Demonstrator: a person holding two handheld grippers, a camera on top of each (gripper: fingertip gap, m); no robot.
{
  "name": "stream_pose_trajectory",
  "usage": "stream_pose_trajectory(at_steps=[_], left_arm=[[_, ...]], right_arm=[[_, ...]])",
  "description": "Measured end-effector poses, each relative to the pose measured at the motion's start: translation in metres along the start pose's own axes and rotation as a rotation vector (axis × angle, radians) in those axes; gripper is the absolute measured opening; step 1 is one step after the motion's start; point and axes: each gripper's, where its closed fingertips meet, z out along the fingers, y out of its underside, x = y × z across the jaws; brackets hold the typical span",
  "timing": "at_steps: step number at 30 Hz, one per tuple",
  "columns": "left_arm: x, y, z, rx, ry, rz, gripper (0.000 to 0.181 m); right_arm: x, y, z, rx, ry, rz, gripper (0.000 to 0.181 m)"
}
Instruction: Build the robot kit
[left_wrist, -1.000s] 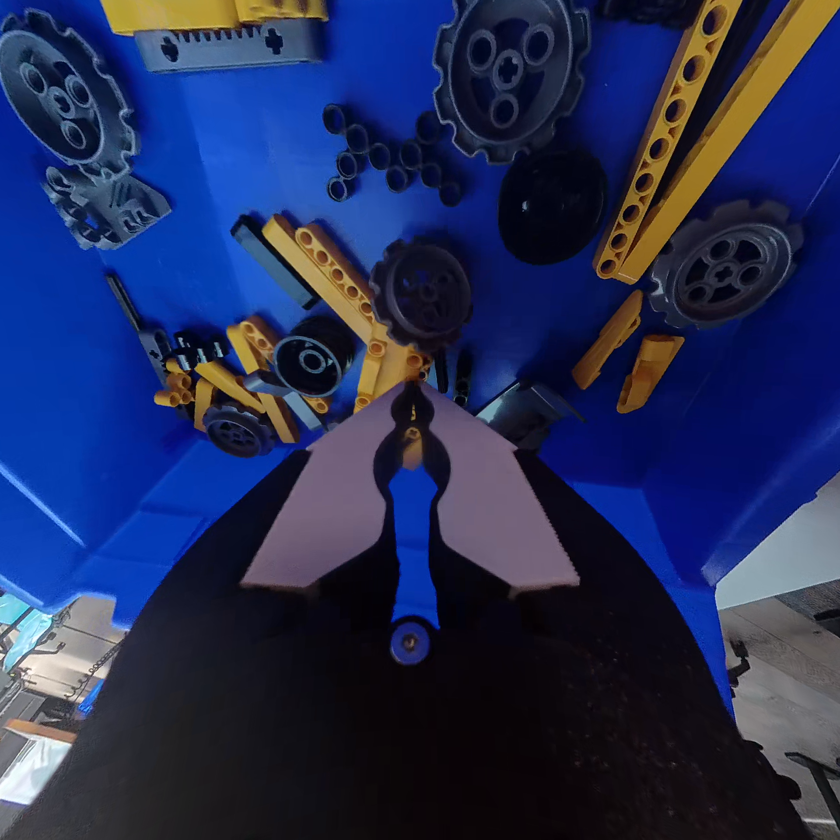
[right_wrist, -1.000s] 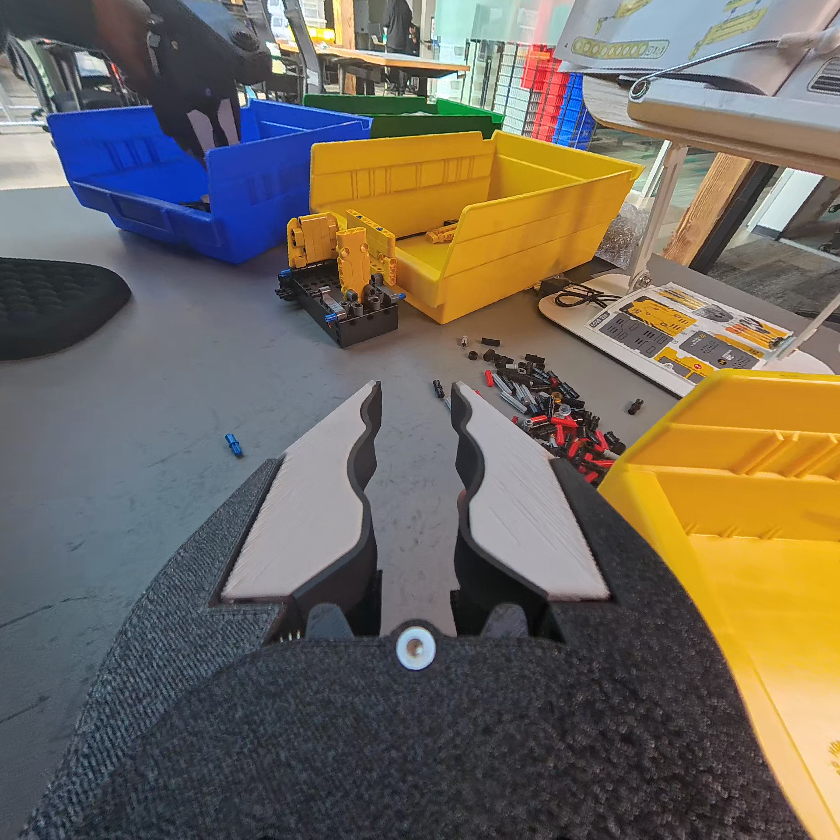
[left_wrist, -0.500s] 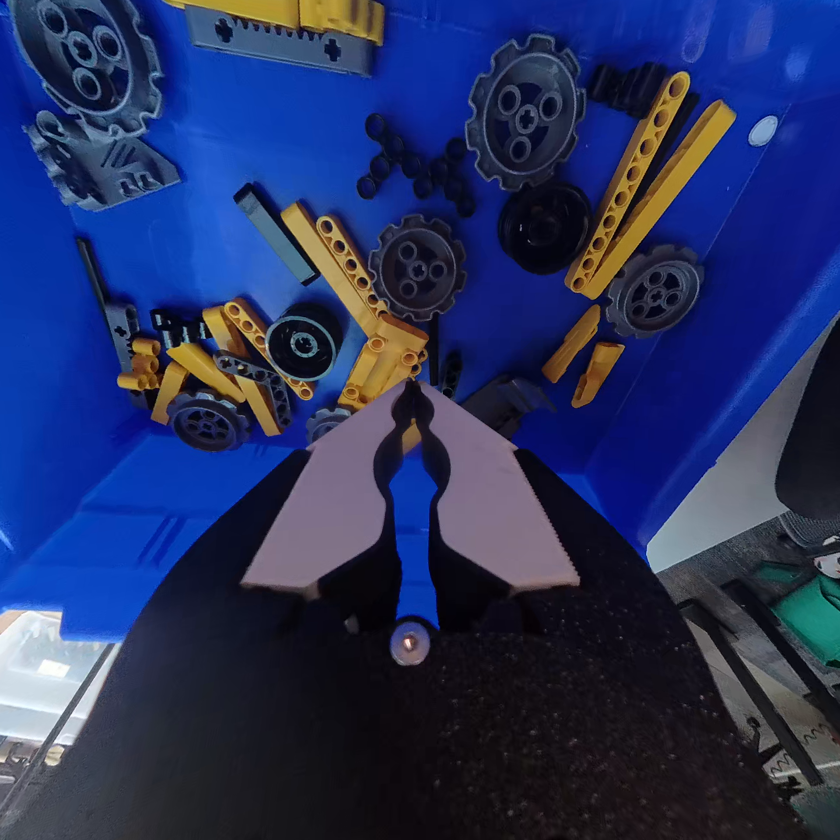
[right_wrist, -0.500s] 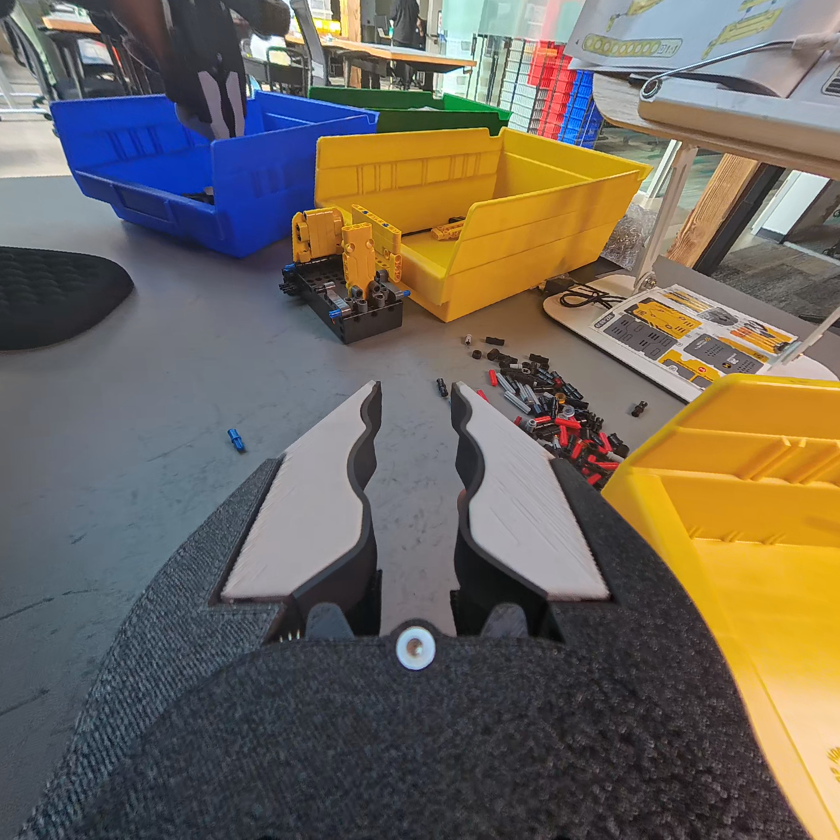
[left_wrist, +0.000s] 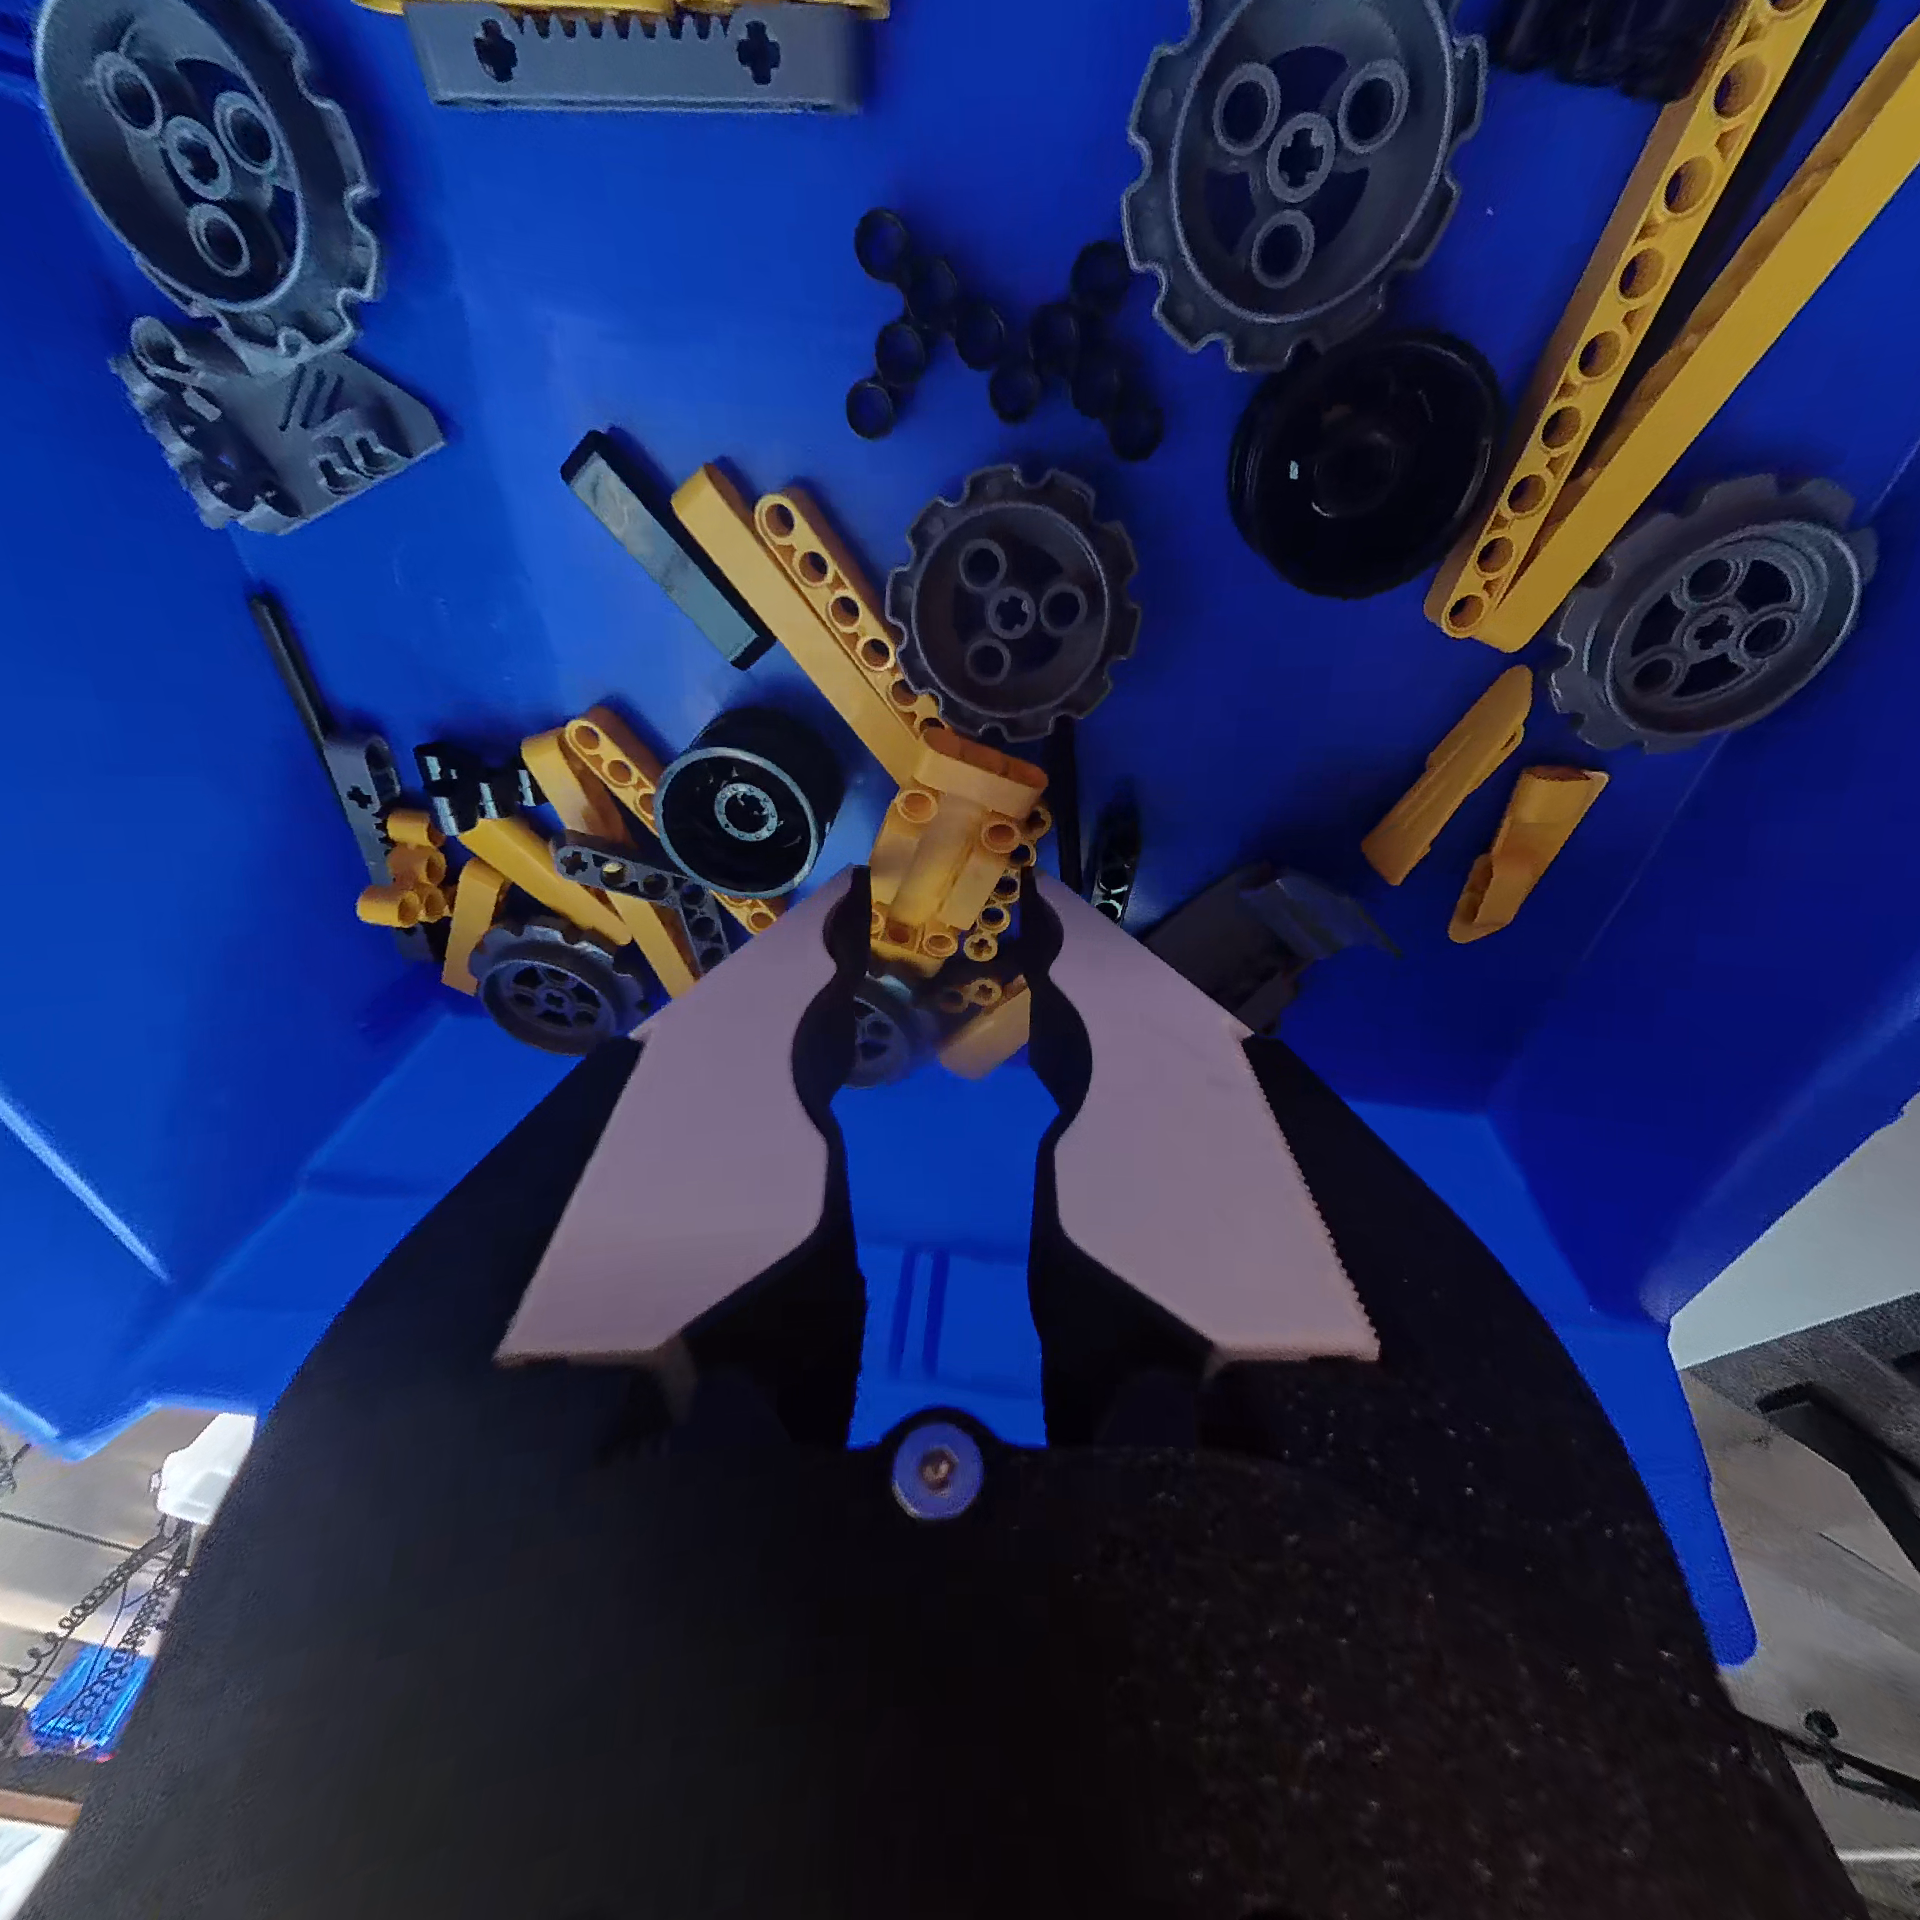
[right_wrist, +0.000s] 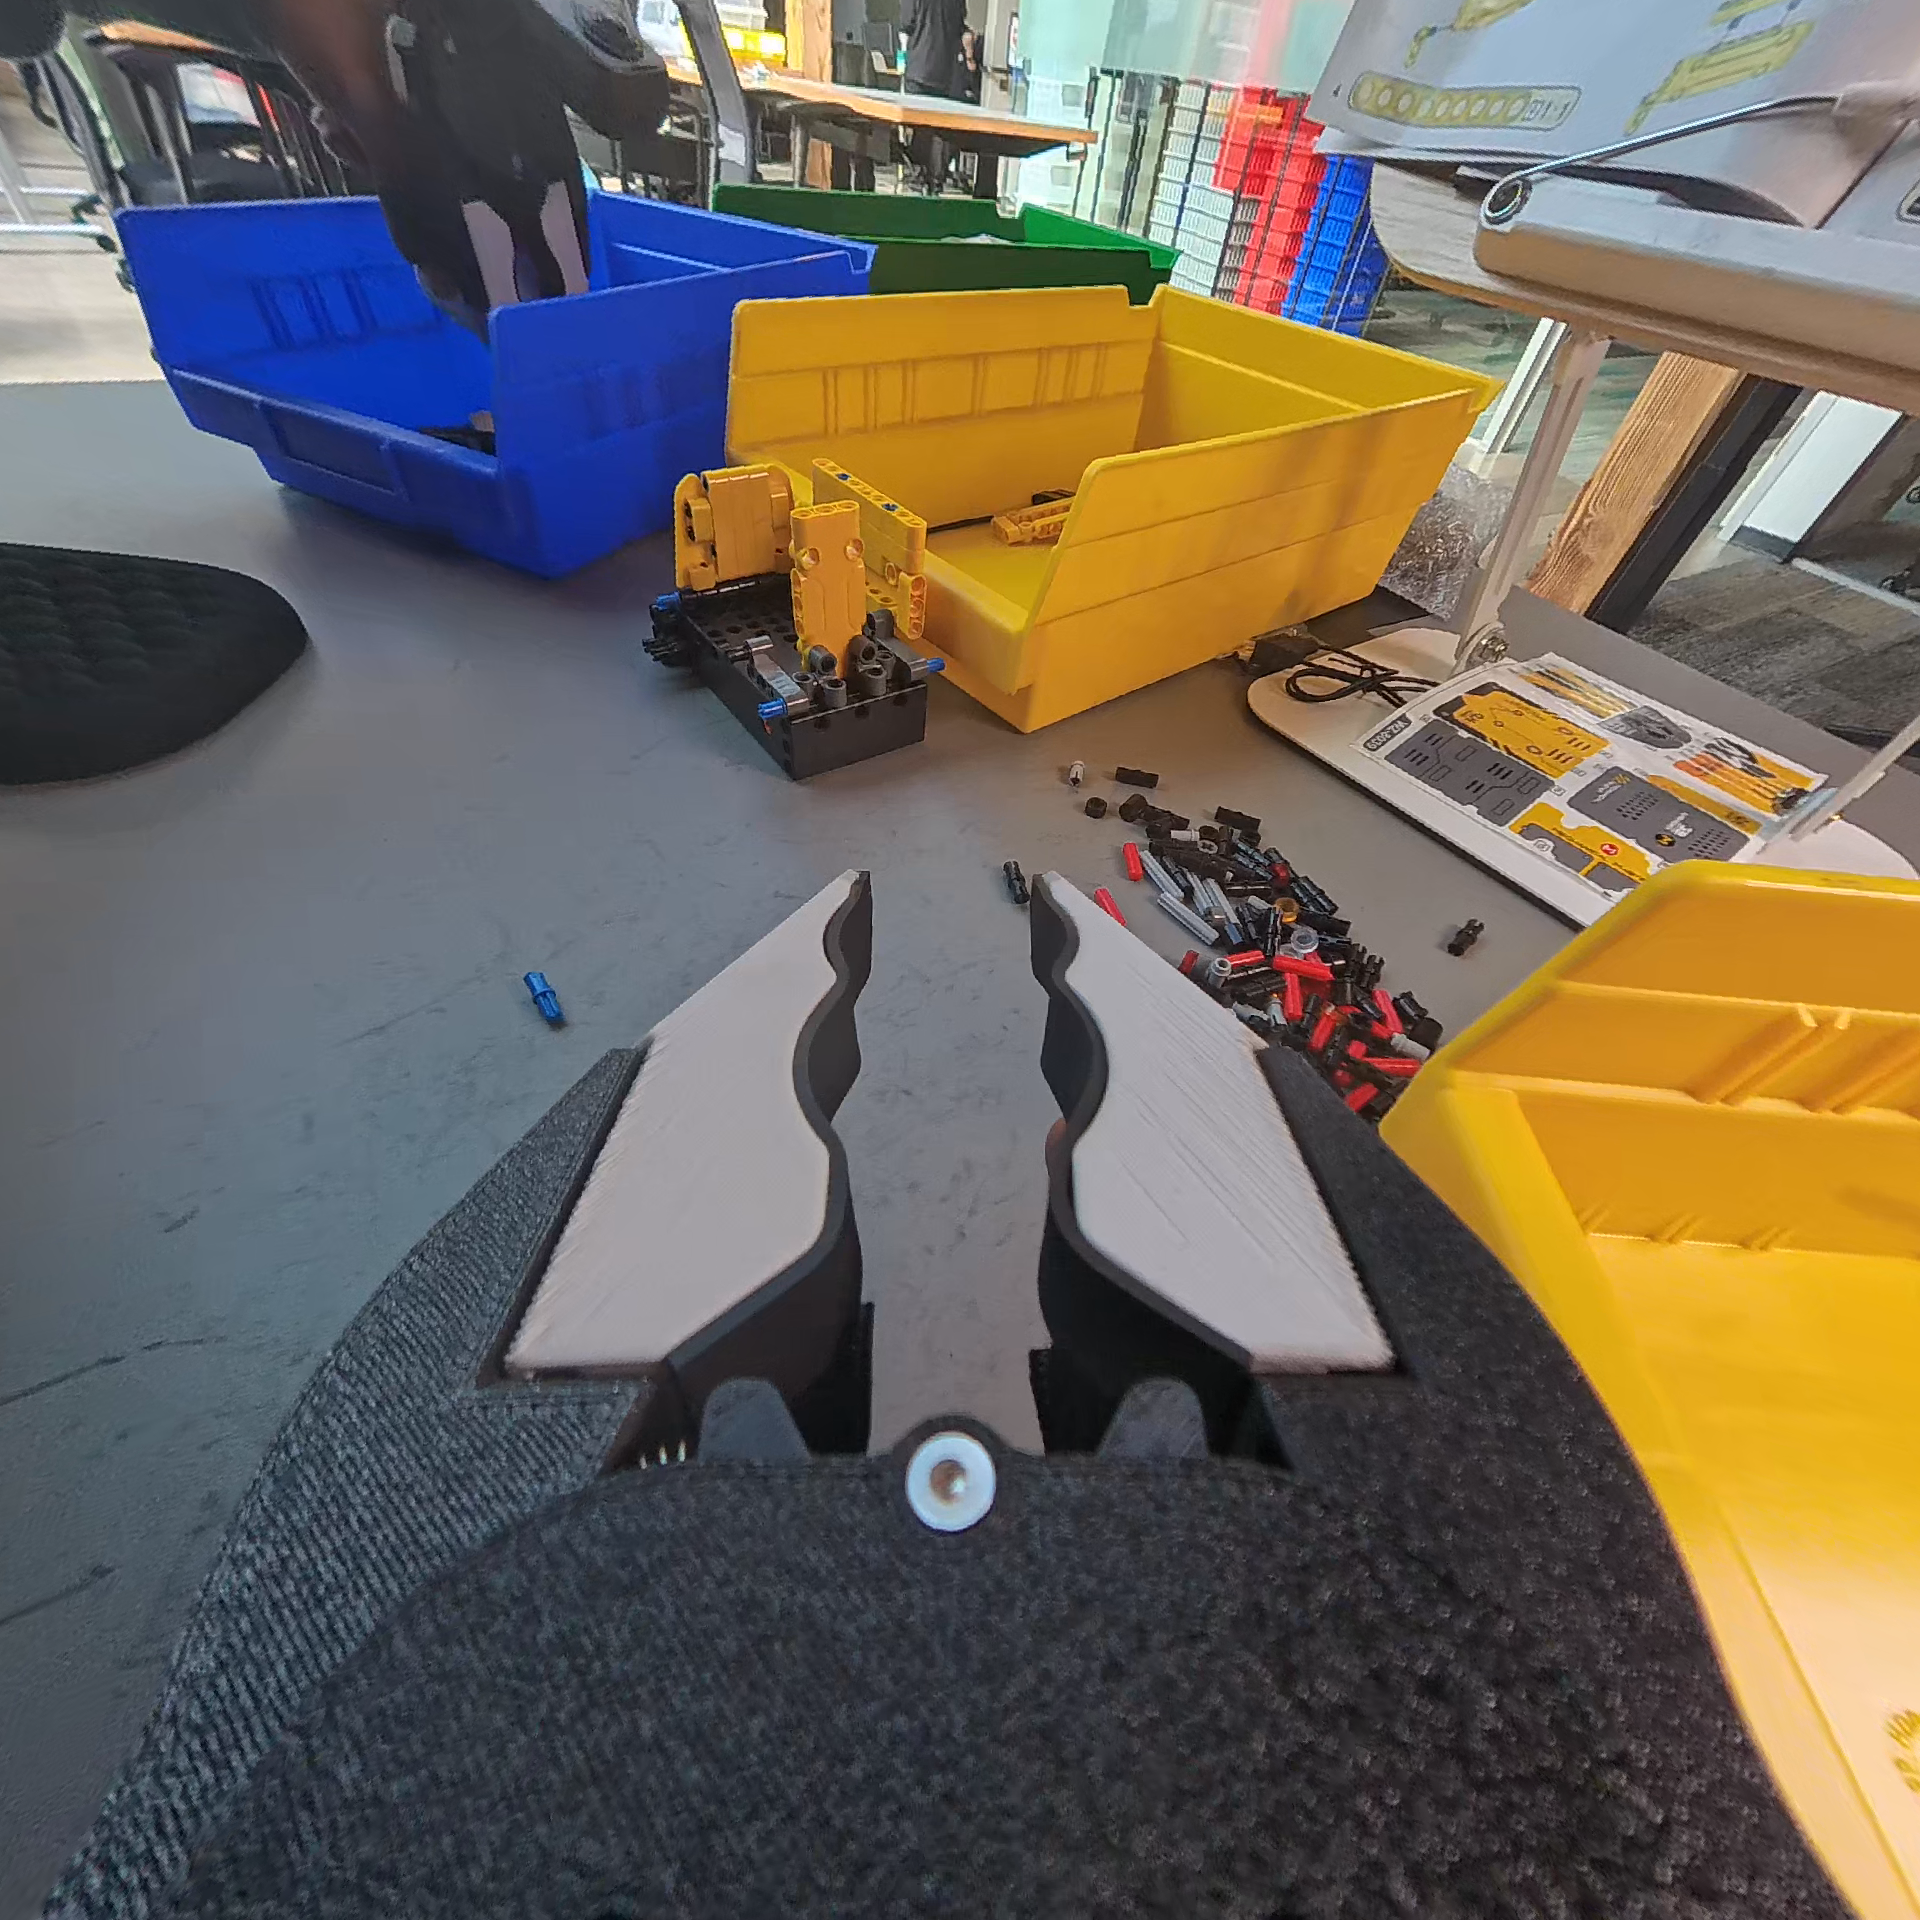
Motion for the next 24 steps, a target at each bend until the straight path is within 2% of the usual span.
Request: stream_pose_trajectory(at_steps=[4, 6, 17, 24], left_arm=[[0.000, -0.002, 0.001, -0.002, -0.008, 0.019, 0.022], [0.000, -0.004, -0.005, 0.025, -0.004, 0.014, 0.008], [0.010, -0.013, -0.046, 0.189, 0.036, -0.047, 0.008], [0.028, -0.034, -0.075, 0.365, 0.084, -0.052, 0.008]], right_arm=[[0.000, 0.000, 0.000, -0.002, 0.000, 0.002, 0.030], [0.000, 0.000, 0.000, -0.001, 0.000, 0.003, 0.030], [-0.002, 0.000, 0.000, 0.000, -0.010, -0.010, 0.030], [-0.002, 0.001, 0.000, -0.005, -0.007, -0.011, 0.030]])
